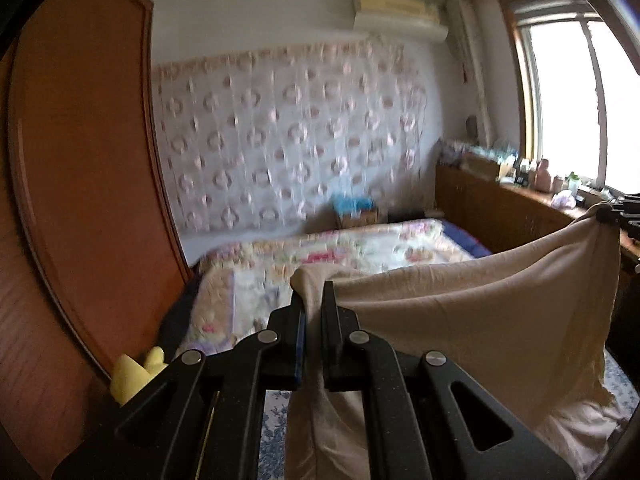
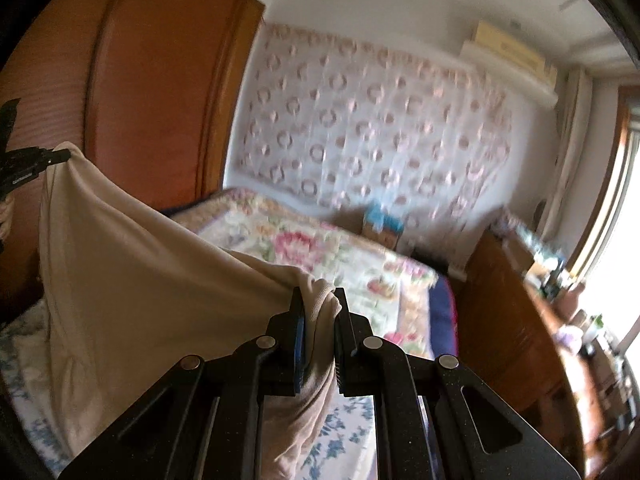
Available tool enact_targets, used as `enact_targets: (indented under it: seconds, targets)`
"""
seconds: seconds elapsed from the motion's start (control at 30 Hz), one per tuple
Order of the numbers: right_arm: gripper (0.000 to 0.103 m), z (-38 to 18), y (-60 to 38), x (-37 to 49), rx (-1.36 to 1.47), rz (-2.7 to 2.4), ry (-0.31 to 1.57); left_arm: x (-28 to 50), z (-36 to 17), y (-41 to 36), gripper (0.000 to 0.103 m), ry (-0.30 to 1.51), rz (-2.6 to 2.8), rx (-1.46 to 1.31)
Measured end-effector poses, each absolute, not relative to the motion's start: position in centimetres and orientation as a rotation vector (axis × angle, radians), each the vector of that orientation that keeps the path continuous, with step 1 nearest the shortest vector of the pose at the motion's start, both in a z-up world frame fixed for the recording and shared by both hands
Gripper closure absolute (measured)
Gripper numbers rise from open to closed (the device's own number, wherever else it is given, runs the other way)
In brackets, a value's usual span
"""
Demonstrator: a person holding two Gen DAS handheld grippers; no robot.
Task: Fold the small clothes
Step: 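Lift the hem high with both tools and swing it over toward the collar, then lay the hem down on the shirt and open both tools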
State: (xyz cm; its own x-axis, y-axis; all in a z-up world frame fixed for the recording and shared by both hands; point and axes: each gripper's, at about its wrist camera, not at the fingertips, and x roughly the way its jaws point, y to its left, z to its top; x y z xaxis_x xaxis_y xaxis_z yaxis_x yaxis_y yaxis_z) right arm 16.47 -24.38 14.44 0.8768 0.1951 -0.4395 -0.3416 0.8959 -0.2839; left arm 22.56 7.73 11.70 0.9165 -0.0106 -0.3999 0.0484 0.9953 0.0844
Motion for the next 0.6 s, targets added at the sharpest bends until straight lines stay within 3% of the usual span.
enact_targets:
  seconds: [0.43,0.53,0.6]
  targets:
    - [0.091,13.3,-22.1,27.6,-0.297,0.248,0.621,32.0,4.1,5.4,0.096,0.601,-0.036,0.128]
    - [0.091,13.2,-22.3,27.9,-0.255,0.263,0.554,32.1,3.3,5.4,0.096,0.621,-0.050,0.124]
    - [0.081,13.7,-22.1,27.2,-0.246,0.258,0.558,32.4,3.0,5.5,0.094,0.648,-0.084,0.110]
